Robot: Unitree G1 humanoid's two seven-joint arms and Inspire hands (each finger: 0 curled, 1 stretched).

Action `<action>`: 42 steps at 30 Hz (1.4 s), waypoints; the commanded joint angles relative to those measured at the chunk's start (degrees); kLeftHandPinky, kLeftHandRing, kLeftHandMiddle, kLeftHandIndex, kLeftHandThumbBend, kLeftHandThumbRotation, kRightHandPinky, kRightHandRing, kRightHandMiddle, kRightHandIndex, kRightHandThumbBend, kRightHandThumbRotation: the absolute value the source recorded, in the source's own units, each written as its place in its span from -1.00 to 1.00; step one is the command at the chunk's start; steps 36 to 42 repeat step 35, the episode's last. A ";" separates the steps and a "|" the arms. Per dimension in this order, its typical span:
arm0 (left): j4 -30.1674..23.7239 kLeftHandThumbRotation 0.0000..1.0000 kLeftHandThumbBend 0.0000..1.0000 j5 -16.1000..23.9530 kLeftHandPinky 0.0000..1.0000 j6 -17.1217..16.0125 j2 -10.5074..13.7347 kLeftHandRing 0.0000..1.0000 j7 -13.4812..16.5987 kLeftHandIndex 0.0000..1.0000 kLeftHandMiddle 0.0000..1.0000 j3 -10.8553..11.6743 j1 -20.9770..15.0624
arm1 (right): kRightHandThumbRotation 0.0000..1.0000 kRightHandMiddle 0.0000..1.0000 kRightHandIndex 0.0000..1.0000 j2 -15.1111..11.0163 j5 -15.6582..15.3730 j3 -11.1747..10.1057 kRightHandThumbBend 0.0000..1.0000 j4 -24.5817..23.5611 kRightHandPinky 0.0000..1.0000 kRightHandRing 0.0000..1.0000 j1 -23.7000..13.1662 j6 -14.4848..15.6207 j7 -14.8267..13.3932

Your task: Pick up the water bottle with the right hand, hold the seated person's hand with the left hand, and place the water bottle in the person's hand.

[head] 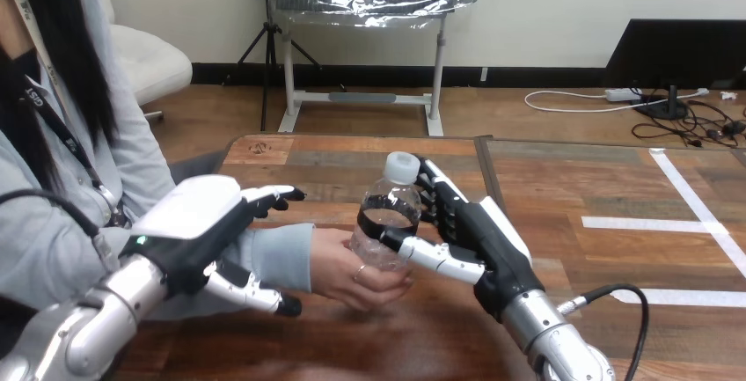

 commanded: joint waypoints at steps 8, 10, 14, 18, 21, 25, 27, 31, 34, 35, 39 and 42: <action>-3.21 -0.05 1.00 0.77 0.75 -0.36 1.14 0.81 2.33 0.87 0.84 1.49 0.66 | 0.25 1.00 1.00 -2.52 -0.07 -0.76 0.84 -1.91 1.00 1.00 -4.90 -0.83 -1.74; -3.19 -0.04 1.00 0.78 0.76 -0.34 1.17 0.83 2.35 0.89 0.86 1.54 0.81 | 0.28 1.00 1.00 -2.62 -0.12 -0.77 0.87 -1.87 1.00 1.00 -4.96 -0.84 -1.84; -3.67 0.00 1.00 0.78 0.80 -0.07 1.34 0.88 2.28 0.94 0.91 1.74 1.69 | 0.34 1.00 1.00 -3.35 0.10 -1.00 0.93 -1.85 1.00 1.00 -5.13 -0.85 -1.64; -3.37 0.05 1.00 0.87 0.82 -0.47 1.45 0.91 2.78 0.97 0.94 1.78 2.08 | 0.38 1.00 1.00 -3.94 0.25 -1.05 0.95 -1.64 1.00 1.00 -5.28 -1.24 -1.38; -3.15 0.10 1.00 0.95 0.83 -0.78 1.58 0.94 3.20 0.99 0.97 1.76 2.38 | 0.41 1.00 1.00 -4.42 0.20 -1.08 0.95 -1.36 1.00 1.00 -5.43 -1.70 -1.36; -3.15 0.14 1.00 0.79 0.85 -0.93 1.71 0.97 3.26 1.00 0.99 1.78 2.93 | 0.43 1.00 1.00 -4.96 0.54 -1.34 0.96 -0.96 1.00 1.00 -5.61 -1.92 -1.01; -3.08 0.17 1.00 0.78 0.86 -1.09 1.73 0.98 3.45 1.00 0.99 1.80 3.10 | 0.44 1.00 1.00 -5.13 0.71 -1.40 0.97 -0.88 1.00 1.00 -5.66 -1.92 -0.85; -2.69 0.22 1.00 0.77 0.88 -1.83 1.76 0.99 4.31 1.00 1.00 1.89 3.59 | 0.47 1.00 1.00 -5.67 0.98 -1.50 0.99 -0.91 1.00 1.00 -5.67 -2.00 -0.53; -2.45 0.24 1.00 0.79 0.89 -2.54 1.67 1.00 5.49 1.00 1.00 2.02 4.01 | 0.49 1.00 1.00 -6.03 1.11 -1.58 1.00 -1.07 1.00 1.00 -5.55 -2.14 -0.31; -2.40 0.24 1.00 0.76 0.89 -2.77 1.63 1.00 5.88 1.00 1.00 2.08 4.16 | 0.50 1.00 1.00 -6.12 1.16 -1.63 1.00 -1.14 1.00 1.00 -5.50 -2.19 -0.19; -2.40 0.24 1.00 0.76 0.89 -2.77 1.63 1.00 5.88 1.00 1.00 2.08 4.16 | 0.50 1.00 1.00 -6.12 1.16 -1.63 1.00 -1.14 1.00 1.00 -5.50 -2.19 -0.19; -2.40 0.24 1.00 0.76 0.89 -2.77 1.63 1.00 5.88 1.00 1.00 2.08 4.16 | 0.50 1.00 1.00 -6.12 1.16 -1.63 1.00 -1.14 1.00 1.00 -5.50 -2.19 -0.19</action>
